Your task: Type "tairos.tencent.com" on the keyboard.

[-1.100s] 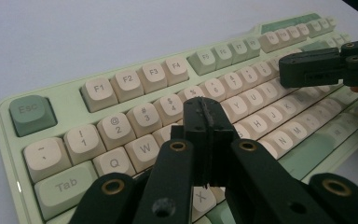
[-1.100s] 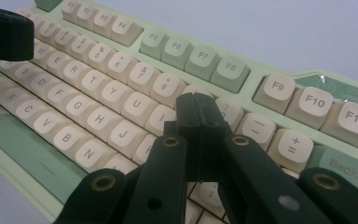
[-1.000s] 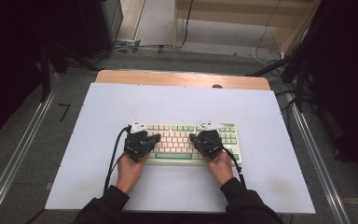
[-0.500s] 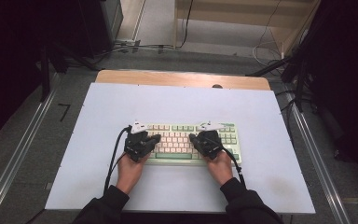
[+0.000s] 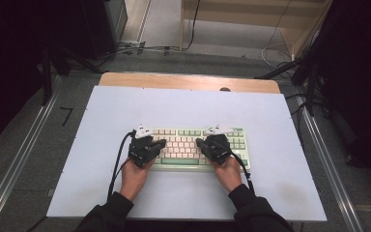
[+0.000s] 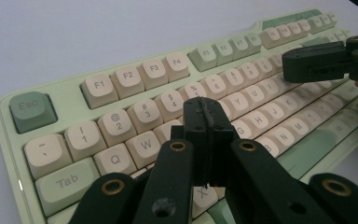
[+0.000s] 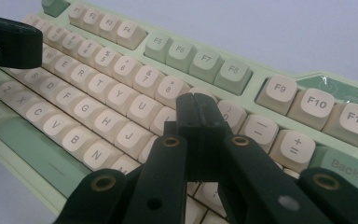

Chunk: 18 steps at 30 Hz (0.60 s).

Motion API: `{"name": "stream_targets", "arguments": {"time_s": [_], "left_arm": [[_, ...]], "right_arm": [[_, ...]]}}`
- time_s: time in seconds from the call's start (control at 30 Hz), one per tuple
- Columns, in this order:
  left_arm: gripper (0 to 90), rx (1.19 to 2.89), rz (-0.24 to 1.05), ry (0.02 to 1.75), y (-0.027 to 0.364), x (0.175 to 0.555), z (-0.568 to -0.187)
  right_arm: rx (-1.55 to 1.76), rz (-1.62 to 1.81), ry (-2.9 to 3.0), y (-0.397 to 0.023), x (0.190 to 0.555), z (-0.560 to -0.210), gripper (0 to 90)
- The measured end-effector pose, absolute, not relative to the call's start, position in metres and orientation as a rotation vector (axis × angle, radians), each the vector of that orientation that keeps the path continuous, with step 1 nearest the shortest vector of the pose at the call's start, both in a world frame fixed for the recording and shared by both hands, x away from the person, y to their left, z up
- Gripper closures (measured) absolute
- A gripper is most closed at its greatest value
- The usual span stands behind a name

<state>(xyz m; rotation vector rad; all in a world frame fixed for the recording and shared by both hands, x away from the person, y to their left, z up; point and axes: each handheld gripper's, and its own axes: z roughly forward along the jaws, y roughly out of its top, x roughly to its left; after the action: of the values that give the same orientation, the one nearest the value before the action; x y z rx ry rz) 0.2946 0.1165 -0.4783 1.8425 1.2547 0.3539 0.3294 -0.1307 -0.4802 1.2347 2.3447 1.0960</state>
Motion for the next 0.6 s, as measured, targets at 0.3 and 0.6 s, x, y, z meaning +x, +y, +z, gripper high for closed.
{"name": "stream_targets", "arguments": {"time_s": [0.3, 0.6], "left_arm": [[90.0, 1.844, 0.355, 1.267, 0.1217, 0.2936, -0.4789], [90.0, 1.853, 0.353, 1.277, 0.1251, 0.2916, -0.4809]], "right_arm": [[1.239, 1.108, 2.334, -0.1325, 0.3287, -0.4779, 87.4], [1.242, 1.119, 2.317, -0.1360, 0.3285, -0.4754, 87.4]]}}
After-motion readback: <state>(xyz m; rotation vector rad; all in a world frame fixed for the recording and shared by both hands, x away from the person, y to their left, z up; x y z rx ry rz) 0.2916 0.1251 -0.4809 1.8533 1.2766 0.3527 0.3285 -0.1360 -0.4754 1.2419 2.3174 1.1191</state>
